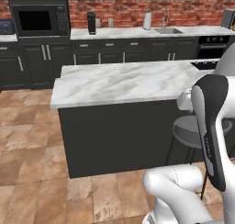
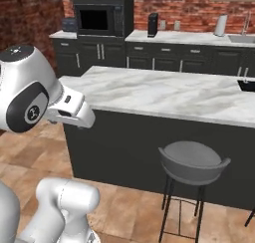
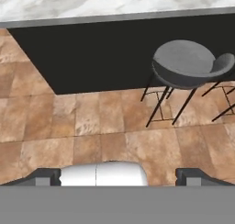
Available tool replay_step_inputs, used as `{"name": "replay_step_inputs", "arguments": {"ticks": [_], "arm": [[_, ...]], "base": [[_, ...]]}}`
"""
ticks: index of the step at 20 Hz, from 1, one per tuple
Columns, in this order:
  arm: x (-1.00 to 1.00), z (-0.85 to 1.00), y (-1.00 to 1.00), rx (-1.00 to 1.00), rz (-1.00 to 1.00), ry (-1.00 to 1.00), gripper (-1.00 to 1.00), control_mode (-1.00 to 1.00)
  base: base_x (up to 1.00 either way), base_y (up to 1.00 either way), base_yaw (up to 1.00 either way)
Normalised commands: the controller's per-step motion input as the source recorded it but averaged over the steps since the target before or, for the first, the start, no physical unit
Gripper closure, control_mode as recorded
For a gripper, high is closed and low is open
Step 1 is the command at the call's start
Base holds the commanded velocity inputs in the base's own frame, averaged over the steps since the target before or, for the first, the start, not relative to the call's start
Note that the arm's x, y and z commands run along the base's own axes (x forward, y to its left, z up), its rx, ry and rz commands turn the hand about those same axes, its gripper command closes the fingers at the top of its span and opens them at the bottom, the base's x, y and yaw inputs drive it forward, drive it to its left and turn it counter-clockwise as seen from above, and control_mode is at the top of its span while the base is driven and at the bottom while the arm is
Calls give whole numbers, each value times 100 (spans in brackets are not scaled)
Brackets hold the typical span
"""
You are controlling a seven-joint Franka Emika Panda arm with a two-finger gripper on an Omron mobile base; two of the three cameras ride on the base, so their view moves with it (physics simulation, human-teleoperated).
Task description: There is a tray on the dining counter. Grab the cup, mug, and pitcher and place them on the tray. The pitcher may be placed next to the tray if it cannot fit the tray.
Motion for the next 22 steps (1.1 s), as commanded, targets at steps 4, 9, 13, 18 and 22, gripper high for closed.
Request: {"name": "replay_step_inputs", "arguments": {"ticks": [4,9,13,18,22], "arm": [[0,0,0,0,0,0,-100,100],[0,0,0,0,0,0,-100,100],[0,0,0,0,0,0,-100,100],[0,0,0,0,0,0,-100,100],[0,0,0,0,0,0,-100,100]], "base": [[20,71,-11],[21,74,-11],[21,76,-11],[23,73,-10],[24,73,-11]]}}
